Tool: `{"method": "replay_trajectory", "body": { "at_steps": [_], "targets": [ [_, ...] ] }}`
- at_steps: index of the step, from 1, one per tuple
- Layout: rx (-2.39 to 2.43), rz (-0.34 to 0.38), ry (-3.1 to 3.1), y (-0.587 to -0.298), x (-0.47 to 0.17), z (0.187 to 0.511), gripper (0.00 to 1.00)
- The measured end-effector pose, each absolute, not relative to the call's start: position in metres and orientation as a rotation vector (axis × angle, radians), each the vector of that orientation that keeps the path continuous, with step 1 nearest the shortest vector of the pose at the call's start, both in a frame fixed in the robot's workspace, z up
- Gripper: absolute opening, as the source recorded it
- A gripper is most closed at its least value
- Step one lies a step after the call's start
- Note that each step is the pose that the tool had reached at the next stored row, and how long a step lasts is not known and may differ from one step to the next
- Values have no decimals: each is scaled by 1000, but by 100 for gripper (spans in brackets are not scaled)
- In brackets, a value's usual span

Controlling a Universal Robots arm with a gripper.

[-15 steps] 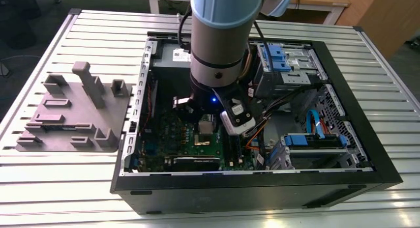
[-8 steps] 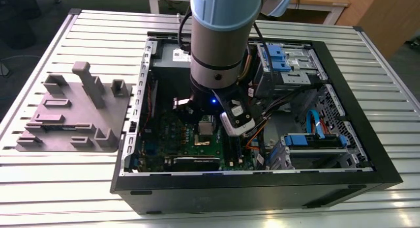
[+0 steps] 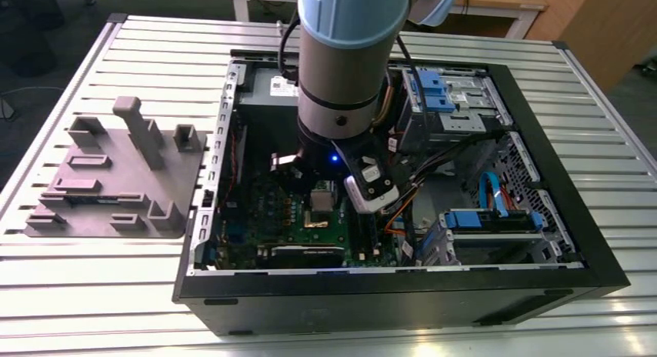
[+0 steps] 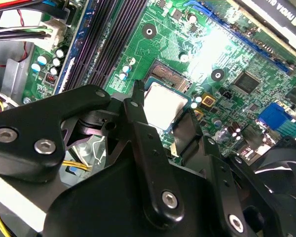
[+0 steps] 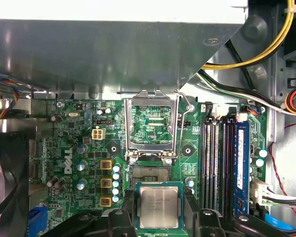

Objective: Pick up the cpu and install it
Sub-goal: 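Place the cpu into insertion slot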

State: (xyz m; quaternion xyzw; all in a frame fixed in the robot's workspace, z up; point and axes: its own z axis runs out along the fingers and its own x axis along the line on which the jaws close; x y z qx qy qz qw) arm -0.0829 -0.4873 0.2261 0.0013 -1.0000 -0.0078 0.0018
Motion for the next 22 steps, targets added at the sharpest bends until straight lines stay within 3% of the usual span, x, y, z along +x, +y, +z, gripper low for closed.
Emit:
{"method": "replay_trajectory", "body": {
  "at_steps": [22],
  "targets": [
    [17,-24,-3135,-489,-83,213,47]
  ]
}}
